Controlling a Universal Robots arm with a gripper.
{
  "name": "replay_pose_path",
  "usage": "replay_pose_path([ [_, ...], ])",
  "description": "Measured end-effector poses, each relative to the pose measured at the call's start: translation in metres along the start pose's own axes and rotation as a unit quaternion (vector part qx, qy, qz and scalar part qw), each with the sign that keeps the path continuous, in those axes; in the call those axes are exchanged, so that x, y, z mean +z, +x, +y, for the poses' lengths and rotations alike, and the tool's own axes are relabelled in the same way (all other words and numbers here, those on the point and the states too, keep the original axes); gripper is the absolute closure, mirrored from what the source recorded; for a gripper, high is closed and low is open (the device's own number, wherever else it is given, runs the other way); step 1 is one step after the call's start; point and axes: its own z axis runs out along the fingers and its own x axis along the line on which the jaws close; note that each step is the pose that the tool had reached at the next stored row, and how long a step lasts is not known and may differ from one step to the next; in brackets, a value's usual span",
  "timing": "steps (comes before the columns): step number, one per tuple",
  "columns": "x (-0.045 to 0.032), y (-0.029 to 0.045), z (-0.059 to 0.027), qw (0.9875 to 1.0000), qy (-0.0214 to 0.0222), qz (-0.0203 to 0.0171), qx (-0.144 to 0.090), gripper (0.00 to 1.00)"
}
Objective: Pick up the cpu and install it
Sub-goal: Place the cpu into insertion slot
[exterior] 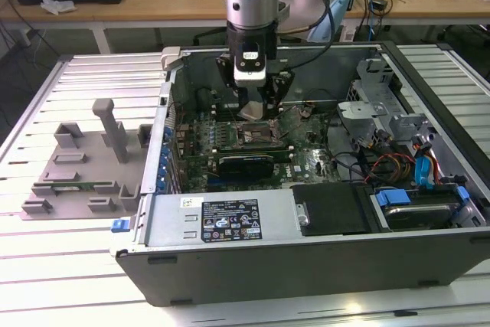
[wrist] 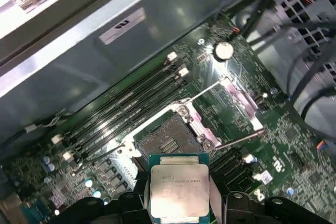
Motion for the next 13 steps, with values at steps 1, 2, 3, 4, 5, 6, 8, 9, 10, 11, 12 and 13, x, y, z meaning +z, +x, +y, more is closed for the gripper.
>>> replay_pose_path([
  [1, 0.0002, 0.0000, 0.0000, 0.9999, 0.0006, -0.0007, 0.015, 0.46],
  [2, 0.0003, 0.0000, 0.0000, 0.9996, 0.0012, -0.0012, 0.029, 0.46],
  [3, 0.0005, 0.0000, 0.0000, 0.9992, 0.0017, -0.0018, 0.041, 0.46],
  [4, 0.0006, 0.0000, 0.0000, 0.9985, 0.0022, -0.0024, 0.055, 0.46],
  [5, 0.0009, 0.0000, 0.0000, 0.9971, 0.0032, -0.0033, 0.076, 0.46],
  [6, 0.0012, 0.0000, 0.0000, 0.9956, 0.0038, -0.0041, 0.093, 0.46],
  [8, 0.0015, 0.0001, -0.0001, 0.9932, 0.0048, -0.0051, 0.116, 0.46],
  [9, 0.0016, 0.0001, -0.0001, 0.9923, 0.0051, -0.0054, 0.124, 0.46],
  [10, 0.0019, 0.0001, 0.0000, 0.9905, 0.0057, -0.0060, 0.138, 0.46],
  [11, 0.0020, 0.0001, -0.0001, 0.9893, 0.0061, -0.0063, 0.146, 0.46],
  [12, 0.0022, 0.0001, -0.0001, 0.9880, 0.0064, -0.0067, 0.154, 0.46],
  [13, 0.0024, 0.0001, -0.0001, 0.9865, 0.0067, -0.0071, 0.163, 0.46],
])
